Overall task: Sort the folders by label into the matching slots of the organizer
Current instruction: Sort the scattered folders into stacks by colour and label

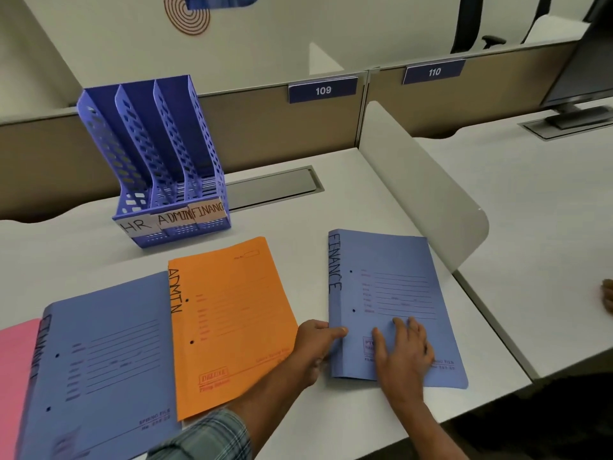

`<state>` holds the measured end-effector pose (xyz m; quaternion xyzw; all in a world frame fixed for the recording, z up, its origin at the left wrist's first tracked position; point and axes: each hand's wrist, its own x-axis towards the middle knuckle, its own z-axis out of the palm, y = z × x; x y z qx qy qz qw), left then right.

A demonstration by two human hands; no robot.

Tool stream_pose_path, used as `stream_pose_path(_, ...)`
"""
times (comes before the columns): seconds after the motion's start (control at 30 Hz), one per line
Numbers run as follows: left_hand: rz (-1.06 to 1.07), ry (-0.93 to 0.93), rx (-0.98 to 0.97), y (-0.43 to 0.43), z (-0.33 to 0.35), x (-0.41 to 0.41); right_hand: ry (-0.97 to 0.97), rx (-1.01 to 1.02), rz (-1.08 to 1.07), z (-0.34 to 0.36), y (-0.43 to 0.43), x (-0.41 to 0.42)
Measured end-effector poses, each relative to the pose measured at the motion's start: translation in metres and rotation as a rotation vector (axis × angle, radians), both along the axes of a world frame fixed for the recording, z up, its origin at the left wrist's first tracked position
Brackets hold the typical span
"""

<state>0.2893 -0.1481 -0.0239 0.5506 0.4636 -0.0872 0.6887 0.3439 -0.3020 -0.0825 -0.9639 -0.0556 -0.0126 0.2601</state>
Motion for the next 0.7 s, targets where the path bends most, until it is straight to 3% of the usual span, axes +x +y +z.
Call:
stream_pose_path(0.37, -0.003, -0.14, -0.091, 0.003, 0.005, -0.008, 0.014, 0.15, 0.033, 0.009, 0.002, 0.001)
stream_pose_path(0.7, 0.119, -0.278, -0.151, 0.073, 0.01, -0.078, 0.049, 0.304, -0.06, 0.032, 0.019, 0.001)
